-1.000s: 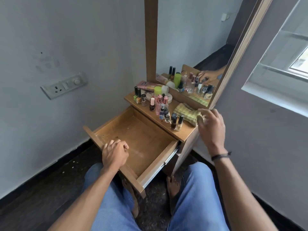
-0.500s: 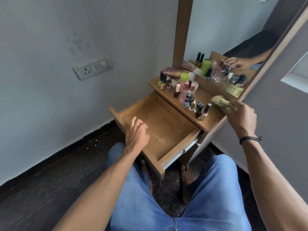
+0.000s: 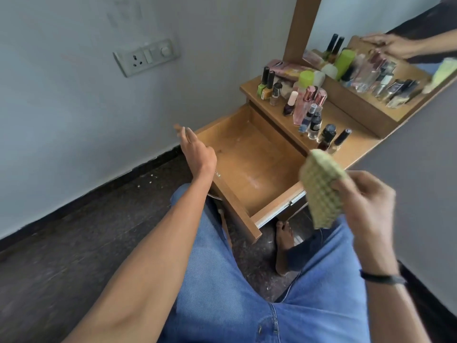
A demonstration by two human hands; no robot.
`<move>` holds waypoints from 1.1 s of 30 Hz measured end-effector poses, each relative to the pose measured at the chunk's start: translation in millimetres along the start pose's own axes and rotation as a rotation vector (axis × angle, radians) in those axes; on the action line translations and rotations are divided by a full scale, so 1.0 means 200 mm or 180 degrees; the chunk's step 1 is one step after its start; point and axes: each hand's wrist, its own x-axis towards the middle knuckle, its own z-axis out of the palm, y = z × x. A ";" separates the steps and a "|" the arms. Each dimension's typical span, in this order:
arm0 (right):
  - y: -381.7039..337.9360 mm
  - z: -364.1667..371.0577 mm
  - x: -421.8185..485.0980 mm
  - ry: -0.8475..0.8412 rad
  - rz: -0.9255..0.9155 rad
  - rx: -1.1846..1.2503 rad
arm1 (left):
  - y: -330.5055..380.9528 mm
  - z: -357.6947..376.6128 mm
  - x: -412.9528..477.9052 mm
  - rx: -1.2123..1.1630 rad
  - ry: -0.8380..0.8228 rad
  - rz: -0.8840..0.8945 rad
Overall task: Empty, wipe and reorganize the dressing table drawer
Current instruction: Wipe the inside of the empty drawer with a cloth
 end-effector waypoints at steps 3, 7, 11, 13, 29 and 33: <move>-0.04 0.26 0.03 -0.0310 -0.0432 -0.0625 | -0.04 0.03 -0.01 0.0323 0.0071 0.0384; -0.02 0.60 0.19 -0.0437 -0.1409 -0.1480 | -0.07 0.06 0.00 0.1142 0.0197 0.1092; 0.04 0.87 0.39 -0.0196 -0.2131 -0.2197 | -0.06 0.07 0.00 0.1422 0.0153 0.1191; 0.05 0.97 0.47 -0.0153 -0.2161 -0.2344 | -0.07 0.08 0.00 0.1442 0.0147 0.1180; 0.14 1.43 0.56 -0.2705 -0.2518 -0.2470 | -0.08 0.08 0.01 0.1323 0.0045 0.0996; 0.15 1.35 0.56 -0.3048 -0.3047 -0.2195 | -0.07 0.08 0.00 0.1288 0.0126 0.0972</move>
